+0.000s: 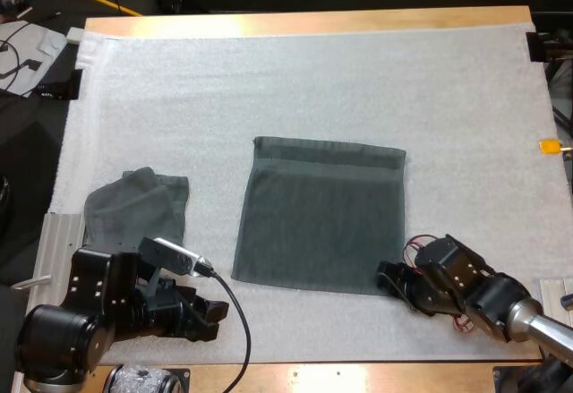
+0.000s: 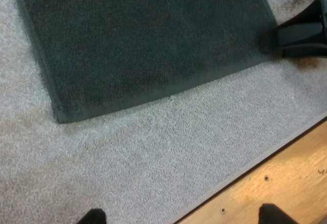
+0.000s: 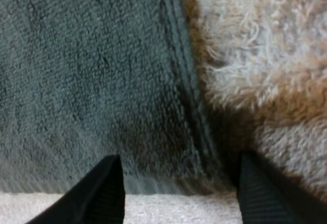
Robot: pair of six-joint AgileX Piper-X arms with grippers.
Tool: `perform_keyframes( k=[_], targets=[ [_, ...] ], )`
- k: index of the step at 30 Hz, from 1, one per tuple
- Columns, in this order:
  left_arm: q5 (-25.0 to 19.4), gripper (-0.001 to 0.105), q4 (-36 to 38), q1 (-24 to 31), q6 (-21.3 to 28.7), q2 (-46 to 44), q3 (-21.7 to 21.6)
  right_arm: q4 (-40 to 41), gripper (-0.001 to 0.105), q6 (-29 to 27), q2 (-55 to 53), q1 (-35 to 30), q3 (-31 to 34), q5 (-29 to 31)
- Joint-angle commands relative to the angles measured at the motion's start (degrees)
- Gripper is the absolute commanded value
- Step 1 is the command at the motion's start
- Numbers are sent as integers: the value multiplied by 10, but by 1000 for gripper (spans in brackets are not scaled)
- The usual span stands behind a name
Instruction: Pick towel from pile, fold and stack
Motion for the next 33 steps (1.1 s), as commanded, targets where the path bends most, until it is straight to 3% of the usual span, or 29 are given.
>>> perform_keyframes(
  k=[1, 12, 26, 33],
  targets=[
    [2, 58, 1, 0, -3, 0, 0, -8, 51, -2, 9, -5, 1, -20],
    [2, 58, -4, 0, -2, 2, 0, -12, 2, 6, 18, -4, 1, -7],
    [3, 58, -88, -1, -6, 0, 5, -2, 0, -11, 1, 1, 0, 0],
    [15, 57, -156, -2, -12, 35, 59, 21, 0, -16, -16, 13, 1, 7]
  ],
)
